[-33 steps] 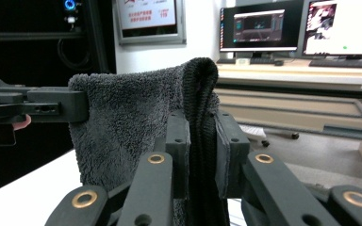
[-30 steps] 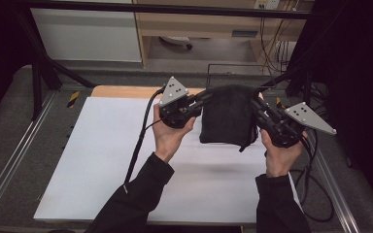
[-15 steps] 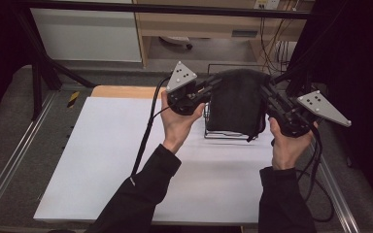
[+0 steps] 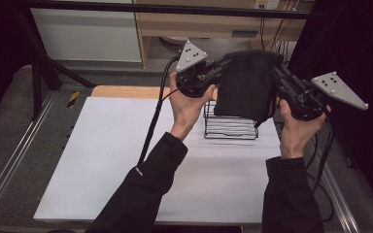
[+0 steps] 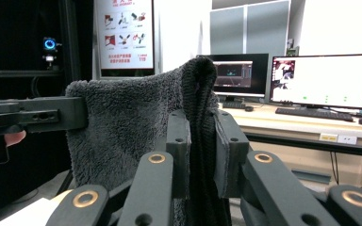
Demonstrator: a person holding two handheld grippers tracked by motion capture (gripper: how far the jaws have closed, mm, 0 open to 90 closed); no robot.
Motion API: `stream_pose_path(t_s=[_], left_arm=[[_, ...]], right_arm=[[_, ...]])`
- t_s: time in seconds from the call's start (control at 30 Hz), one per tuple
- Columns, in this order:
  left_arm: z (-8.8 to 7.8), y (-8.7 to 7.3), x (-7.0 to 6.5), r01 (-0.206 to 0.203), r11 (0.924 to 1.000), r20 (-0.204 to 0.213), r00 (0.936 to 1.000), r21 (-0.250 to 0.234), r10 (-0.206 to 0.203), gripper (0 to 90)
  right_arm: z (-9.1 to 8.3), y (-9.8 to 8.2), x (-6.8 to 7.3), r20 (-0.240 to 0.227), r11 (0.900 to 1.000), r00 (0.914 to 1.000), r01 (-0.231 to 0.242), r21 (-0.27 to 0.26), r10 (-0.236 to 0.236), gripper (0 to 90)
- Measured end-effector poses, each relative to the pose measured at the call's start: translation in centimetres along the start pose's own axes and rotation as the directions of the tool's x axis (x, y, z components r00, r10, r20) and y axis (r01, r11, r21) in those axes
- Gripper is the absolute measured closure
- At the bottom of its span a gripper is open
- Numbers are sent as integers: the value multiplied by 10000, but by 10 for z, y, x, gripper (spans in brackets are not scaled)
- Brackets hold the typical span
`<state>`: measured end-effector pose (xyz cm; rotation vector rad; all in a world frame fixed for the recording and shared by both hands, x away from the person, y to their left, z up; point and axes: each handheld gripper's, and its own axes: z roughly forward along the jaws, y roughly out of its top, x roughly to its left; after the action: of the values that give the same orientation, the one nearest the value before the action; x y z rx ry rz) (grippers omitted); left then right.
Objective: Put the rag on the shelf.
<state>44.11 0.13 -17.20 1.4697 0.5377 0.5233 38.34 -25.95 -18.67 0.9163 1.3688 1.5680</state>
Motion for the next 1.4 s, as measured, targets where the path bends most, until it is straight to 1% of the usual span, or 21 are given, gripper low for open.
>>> stream_pose_path(t_s=[0.23,0.37,0.47,0.57,0.63,0.7,0.8,0.87,0.93,1.0,1.03,1.13,1.27,1.33,1.4], left_arm=[[11,16,1,-126,9999,-93,9999,-83,125,818],[16,23,4,-110,9998,-117,9999,-155,108,818],[20,29,7,-106,9998,-197,9998,-176,103,818],[22,33,11,-1,9997,-252,9997,-250,-5,818],[25,35,13,-63,9997,-324,9995,-257,55,818],[26,38,15,-101,9996,-406,9991,-269,90,818],[29,44,18,-22,9997,-454,9990,-252,10,818],[31,48,20,-76,9997,-526,9986,-250,63,818],[33,51,22,-219,9996,-629,9978,-180,207,818],[36,54,25,-205,9996,-703,9973,-172,192,818],[37,55,26,-200,9996,-733,9971,-190,185,818],[39,57,29,-355,9991,-836,9959,-210,336,818],[43,59,34,-349,9990,-864,9957,-275,324,818],[44,59,36,-505,9982,-968,9942,-334,470,818],[45,58,38,-604,9978,-1044,9929,-282,571,818]], right_arm=[[8,14,-10,125,9998,9999,63,-194,-61,791],[15,21,-15,159,9996,9999,46,-263,-42,791],[19,25,-18,168,9992,9999,34,-387,-28,791],[24,28,-21,166,9990,9998,-67,-432,75,791],[28,30,-23,182,9990,9998,-100,-440,108,791],[31,32,-23,197,9990,9998,-30,-446,39,791],[39,37,-24,235,9990,9997,90,-434,-80,792],[44,39,-26,228,9989,9997,59,-469,-49,792],[49,41,-28,229,9986,9997,36,-521,-24,792],[52,43,-29,219,9985,9997,76,-536,-64,791],[55,44,-30,226,9986,9997,92,-515,-81,791],[61,46,-32,233,9987,9997,104,-502,-93,792],[68,50,-34,295,9986,9994,199,-492,-184,792],[71,51,-36,269,9984,9996,126,-549,-111,792],[75,51,-37,290,9987,9995,169,-488,-155,792]])
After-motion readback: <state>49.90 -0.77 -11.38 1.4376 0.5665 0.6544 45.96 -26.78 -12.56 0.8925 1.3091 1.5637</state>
